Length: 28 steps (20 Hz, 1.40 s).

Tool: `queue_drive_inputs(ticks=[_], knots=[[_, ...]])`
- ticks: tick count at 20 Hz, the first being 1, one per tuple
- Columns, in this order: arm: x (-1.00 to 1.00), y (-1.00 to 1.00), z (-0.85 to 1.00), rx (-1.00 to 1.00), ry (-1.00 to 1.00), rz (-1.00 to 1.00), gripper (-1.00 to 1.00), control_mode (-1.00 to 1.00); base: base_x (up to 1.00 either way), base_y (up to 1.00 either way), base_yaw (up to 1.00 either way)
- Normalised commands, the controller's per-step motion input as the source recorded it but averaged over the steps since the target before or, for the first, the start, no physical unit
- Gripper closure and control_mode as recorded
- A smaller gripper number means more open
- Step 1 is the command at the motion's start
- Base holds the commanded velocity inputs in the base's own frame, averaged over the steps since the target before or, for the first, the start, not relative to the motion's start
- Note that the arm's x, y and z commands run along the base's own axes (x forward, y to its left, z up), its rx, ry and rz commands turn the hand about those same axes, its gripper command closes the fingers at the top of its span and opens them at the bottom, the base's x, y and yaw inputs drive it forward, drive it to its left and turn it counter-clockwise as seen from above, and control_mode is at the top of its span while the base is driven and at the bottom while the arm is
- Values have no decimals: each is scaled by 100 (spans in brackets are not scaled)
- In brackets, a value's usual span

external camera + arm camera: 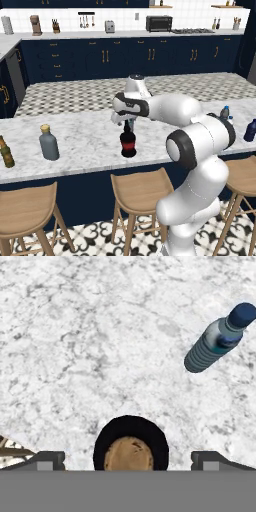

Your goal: Move the plastic bottles in the middle to the plastics group, and the glass bottles in the middle to the glass group.

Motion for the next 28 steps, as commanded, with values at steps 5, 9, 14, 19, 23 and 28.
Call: queue_drive_inputs(ticks=[5, 9, 14, 19, 23, 28], knots=[[0, 0, -4, 0, -14, 0, -100, -100, 0, 0, 0], [-3, 0, -3, 0, -18, 0, -100, -100, 0, 0, 0], [0, 0, -17, 0, -5, 0, -100, -100, 0, 0, 0], [0, -5, -2, 0, 0, 0, -100, -100, 0, 0, 0], [-5, -8, 15, 0, 2, -7, -100, -100, 0, 0, 0], [-8, -4, 0, 0, 6, -11, -100, -100, 0, 0, 0]])
